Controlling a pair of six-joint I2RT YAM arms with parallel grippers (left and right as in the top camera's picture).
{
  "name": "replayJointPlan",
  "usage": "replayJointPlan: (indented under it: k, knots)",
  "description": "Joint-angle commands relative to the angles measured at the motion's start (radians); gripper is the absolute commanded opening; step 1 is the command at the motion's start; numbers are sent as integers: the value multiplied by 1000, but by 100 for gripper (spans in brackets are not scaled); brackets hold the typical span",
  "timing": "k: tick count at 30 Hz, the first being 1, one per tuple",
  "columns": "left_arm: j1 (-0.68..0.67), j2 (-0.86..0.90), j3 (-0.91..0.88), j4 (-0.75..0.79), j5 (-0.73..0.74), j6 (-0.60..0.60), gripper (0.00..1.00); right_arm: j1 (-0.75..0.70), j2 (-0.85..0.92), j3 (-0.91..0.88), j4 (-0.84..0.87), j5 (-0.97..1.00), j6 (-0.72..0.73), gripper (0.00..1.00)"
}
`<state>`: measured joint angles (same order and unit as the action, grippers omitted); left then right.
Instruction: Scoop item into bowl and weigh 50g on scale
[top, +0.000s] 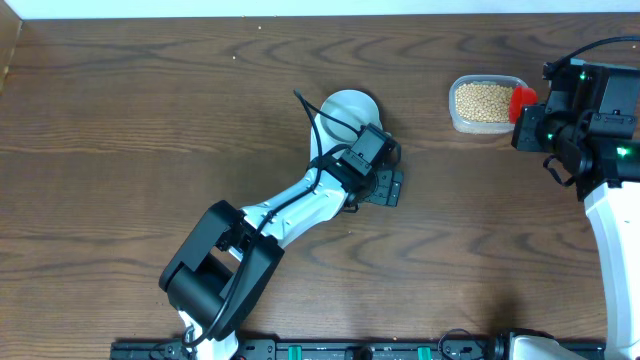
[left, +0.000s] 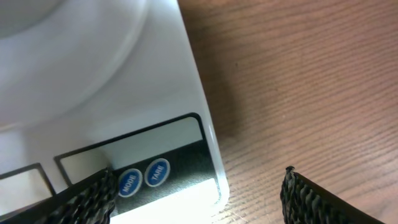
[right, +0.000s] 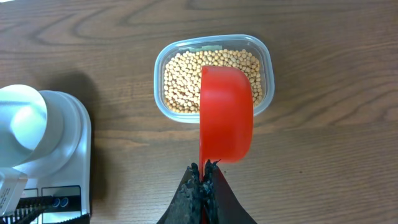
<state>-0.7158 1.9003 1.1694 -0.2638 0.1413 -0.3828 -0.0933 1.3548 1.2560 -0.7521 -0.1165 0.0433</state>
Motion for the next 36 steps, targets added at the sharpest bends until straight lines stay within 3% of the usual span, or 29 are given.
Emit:
replayJointPlan:
  k: [1, 23, 30, 36]
  knots:
    - [-1, 40, -1, -11, 31, 16, 86, -6, 5, 20, -4, 6, -8, 1]
    - [-1, 32, 2, 0, 24, 16, 86, -6, 5, 20, -12, 6, -8, 1]
    - [-1, -99, 16, 1, 25, 79, 91, -6, 5, 20, -11, 6, -8, 1]
    - [1, -198, 16, -37, -108, 87, 91, -6, 5, 20, -11, 6, -8, 1]
